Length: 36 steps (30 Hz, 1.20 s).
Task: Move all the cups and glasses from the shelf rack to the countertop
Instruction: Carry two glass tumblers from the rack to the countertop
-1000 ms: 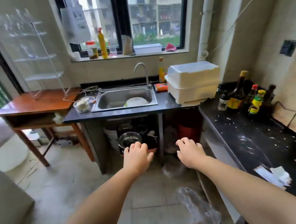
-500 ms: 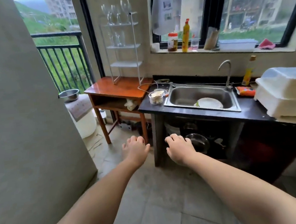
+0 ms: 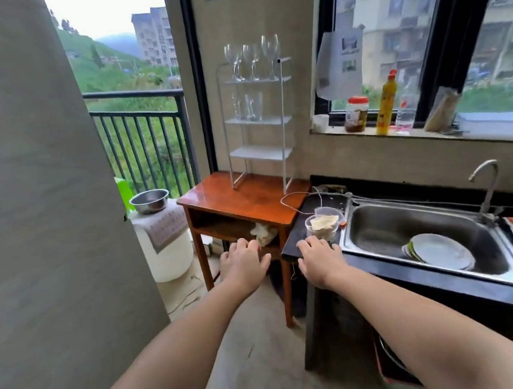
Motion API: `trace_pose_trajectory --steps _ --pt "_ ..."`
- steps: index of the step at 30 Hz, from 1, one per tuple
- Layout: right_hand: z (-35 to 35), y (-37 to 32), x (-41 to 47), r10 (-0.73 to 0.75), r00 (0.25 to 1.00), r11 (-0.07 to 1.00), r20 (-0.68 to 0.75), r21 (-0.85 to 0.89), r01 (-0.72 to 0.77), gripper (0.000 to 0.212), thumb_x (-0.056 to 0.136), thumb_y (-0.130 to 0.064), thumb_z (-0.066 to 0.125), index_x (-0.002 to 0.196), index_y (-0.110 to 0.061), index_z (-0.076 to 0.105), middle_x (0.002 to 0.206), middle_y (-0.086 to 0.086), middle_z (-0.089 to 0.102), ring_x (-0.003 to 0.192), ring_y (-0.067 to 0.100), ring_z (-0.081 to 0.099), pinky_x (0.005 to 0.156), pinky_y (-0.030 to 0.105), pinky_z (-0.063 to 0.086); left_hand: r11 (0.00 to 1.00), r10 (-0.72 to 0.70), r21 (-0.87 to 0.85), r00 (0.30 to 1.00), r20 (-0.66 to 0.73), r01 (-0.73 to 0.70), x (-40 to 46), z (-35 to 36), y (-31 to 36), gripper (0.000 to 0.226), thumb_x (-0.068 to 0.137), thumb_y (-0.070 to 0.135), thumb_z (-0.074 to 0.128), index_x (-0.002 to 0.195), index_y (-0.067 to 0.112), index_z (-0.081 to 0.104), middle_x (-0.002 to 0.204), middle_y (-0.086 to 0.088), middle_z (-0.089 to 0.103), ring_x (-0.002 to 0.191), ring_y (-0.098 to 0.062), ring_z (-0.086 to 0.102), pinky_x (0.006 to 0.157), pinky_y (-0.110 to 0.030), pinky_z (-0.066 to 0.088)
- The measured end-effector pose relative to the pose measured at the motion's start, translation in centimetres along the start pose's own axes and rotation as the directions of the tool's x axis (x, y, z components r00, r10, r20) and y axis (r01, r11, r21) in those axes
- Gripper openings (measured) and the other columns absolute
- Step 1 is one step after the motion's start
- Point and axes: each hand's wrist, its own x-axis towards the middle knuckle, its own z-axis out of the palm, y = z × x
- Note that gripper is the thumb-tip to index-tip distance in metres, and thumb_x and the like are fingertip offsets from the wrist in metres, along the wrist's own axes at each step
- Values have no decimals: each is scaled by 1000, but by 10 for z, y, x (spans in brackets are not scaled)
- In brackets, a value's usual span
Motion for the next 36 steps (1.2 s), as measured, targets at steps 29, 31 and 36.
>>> trace_pose_trajectory --steps 29,31,36 --pt "-76 -84 495 161 974 986 -157 60 -153 42 99 -28 35 140 -16 38 144 9 41 128 30 45 105 45 36 975 188 -104 979 -76 -195 528 -72 -132 39 98 37 41 126 11 53 131 -10 48 127 -27 41 92 -41 45" --pt "-83 -75 527 175 967 984 -183 67 -165 42 99 -26 33 139 -15 38 144 10 40 129 30 44 103 45 36 966 214 -128 974 -79 -223 564 -68 -126 42 97 36 42 129 11 51 133 -10 48 128 -27 41 95 -40 44" --pt "-102 -54 595 217 937 970 -273 169 -175 42 99 -26 36 139 -12 38 142 12 42 128 31 44 102 46 37 948 207 -229 975 -80 -220 638 -63 -106 44 96 32 44 134 11 43 137 -12 46 131 -29 38 101 -41 41"
